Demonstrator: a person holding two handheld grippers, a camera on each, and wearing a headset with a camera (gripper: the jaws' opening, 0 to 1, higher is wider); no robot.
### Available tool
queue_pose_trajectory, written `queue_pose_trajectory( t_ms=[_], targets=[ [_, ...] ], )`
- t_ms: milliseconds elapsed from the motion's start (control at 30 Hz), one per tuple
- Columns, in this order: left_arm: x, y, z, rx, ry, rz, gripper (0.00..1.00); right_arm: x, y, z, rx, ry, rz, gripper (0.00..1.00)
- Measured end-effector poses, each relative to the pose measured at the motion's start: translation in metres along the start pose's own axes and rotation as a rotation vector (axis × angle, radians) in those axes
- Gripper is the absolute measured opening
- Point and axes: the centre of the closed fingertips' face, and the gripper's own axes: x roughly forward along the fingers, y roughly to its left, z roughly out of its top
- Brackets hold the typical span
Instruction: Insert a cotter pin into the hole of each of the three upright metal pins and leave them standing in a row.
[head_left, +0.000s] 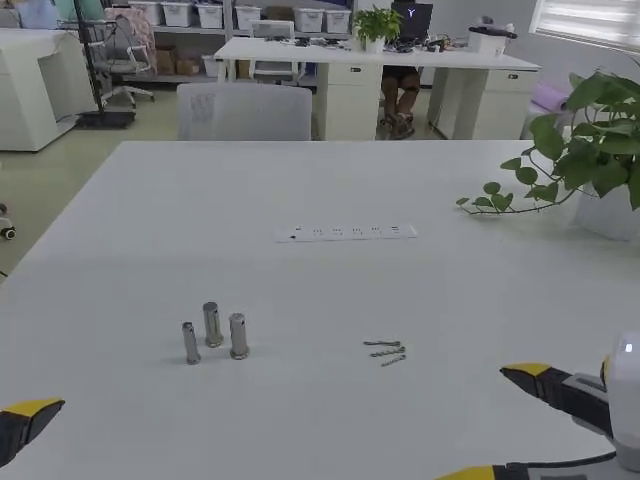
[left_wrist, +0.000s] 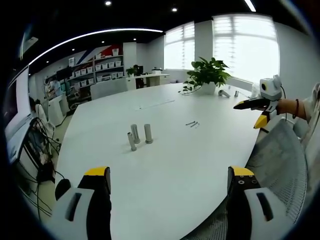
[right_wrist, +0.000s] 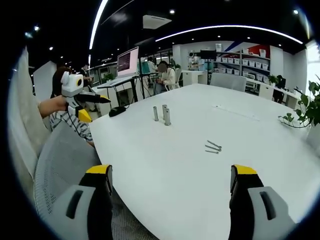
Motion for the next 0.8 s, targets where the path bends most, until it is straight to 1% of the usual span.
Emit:
queue_pose_trajectory(
  t_ms=[300, 600, 733, 800],
  targets=[
    [0.0022, -0.0018, -0.0014, -0.003, 0.005, -0.001, 0.96, -0.0004, -0.0034, 0.0014, 0.006, -0.009, -0.001, 1.00],
    [0.0021, -0.0010, 0.0003, -0.006, 0.000, -0.002, 0.95, 0.0000, -0.0045, 0.0014, 0.005, -0.014, 0.000, 1.00],
    [0.0024, -0.0004, -0.0015, -0.011, 0.010, -0.003, 0.91, 0.0000, -0.0035, 0.0020, 0.006, -0.014, 0.001, 0.98],
    [0.0030, 0.0013, -0.0022, -0.009, 0.012, 0.001, 0.87, -0.0001, -0.0037, 0.0029, 0.010, -0.018, 0.000, 0.97]
  ],
)
